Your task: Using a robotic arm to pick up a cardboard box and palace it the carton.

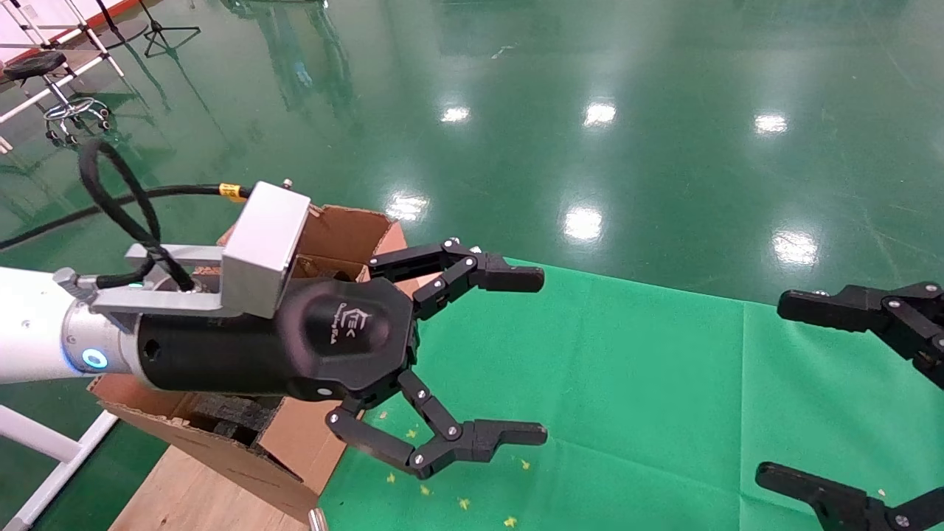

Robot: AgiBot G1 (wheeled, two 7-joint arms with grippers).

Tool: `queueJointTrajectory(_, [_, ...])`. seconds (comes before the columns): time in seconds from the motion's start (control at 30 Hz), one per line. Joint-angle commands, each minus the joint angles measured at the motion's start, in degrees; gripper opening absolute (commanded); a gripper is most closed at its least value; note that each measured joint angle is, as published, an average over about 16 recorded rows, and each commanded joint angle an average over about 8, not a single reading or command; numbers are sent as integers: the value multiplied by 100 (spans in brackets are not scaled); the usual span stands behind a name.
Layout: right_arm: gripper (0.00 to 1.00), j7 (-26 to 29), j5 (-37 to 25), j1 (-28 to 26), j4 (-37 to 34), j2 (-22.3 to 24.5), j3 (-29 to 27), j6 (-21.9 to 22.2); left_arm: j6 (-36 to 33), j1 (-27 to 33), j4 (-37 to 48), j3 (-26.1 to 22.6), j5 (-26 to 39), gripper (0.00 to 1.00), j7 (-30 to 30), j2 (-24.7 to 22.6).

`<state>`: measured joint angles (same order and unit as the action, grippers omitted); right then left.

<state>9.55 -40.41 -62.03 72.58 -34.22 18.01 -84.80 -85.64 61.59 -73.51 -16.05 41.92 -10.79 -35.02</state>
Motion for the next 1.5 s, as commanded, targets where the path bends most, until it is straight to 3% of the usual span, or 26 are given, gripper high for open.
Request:
queueJointTrajectory(0.03, [100,0,0,0,0,0,0,0,1,0,1,-1,0,100,-1,0])
queueJointTrajectory(1.5, [100,0,0,0,0,0,0,0,1,6,6,-3,9,100,-1,0])
